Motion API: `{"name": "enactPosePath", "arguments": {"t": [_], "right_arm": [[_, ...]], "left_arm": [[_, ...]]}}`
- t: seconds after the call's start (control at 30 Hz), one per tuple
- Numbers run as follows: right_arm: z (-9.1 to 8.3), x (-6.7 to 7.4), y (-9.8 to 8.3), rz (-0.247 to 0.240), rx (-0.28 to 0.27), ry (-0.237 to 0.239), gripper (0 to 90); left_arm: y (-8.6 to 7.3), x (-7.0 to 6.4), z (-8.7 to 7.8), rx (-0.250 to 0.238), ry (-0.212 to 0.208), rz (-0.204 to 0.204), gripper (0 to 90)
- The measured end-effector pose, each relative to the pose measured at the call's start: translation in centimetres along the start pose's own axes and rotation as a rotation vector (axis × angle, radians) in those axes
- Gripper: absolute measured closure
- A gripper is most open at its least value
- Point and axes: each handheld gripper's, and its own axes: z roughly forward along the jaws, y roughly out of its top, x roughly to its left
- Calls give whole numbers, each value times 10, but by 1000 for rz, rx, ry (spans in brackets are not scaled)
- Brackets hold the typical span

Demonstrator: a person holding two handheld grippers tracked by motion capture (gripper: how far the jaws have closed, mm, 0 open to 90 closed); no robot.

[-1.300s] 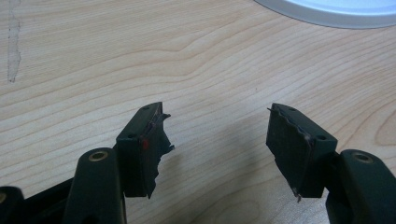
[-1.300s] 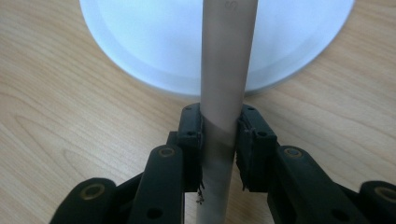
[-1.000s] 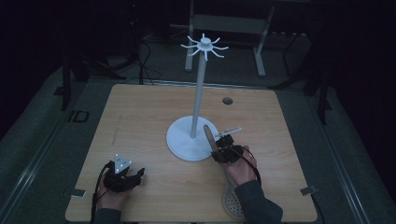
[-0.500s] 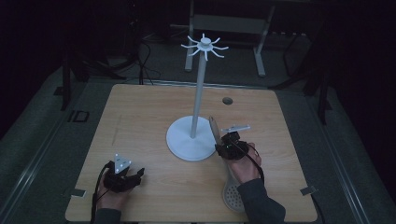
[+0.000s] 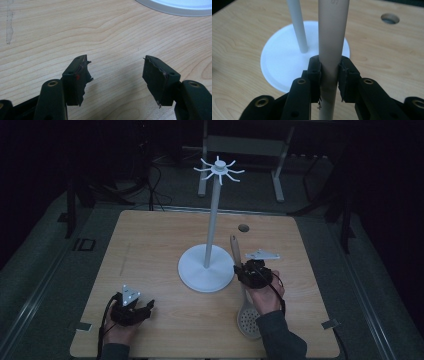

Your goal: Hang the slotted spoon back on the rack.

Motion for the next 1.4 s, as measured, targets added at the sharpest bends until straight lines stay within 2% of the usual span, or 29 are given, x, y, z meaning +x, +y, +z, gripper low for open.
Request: {"name": "enactPosePath", "arguments": {"t": [0.17, 0.37, 0.47, 0.63, 0.93, 1.2, 1.4], "right_arm": [[-8, 0, 3, -9, -68, 5, 736], [-15, 1, 11, -21, -117, 20, 736], [-18, 2, 14, -9, -137, 21, 736], [-23, 0, 19, 12, -183, 51, 736], [-32, 0, 24, 5, -260, 53, 737], [-37, 2, 28, -10, -297, 48, 737], [-38, 4, 32, -29, -298, 46, 738]], "left_arm": [[0, 0, 0, 1, 0, 2, 375], [0, 0, 0, -2, 3, 1, 375], [0, 0, 0, -6, 3, -2, 375], [0, 0, -1, -6, 3, -2, 375], [0, 0, 0, -6, 3, -3, 375], [0, 0, 0, -2, 3, -1, 375], [0, 0, 0, -3, 3, -1, 375]]}}
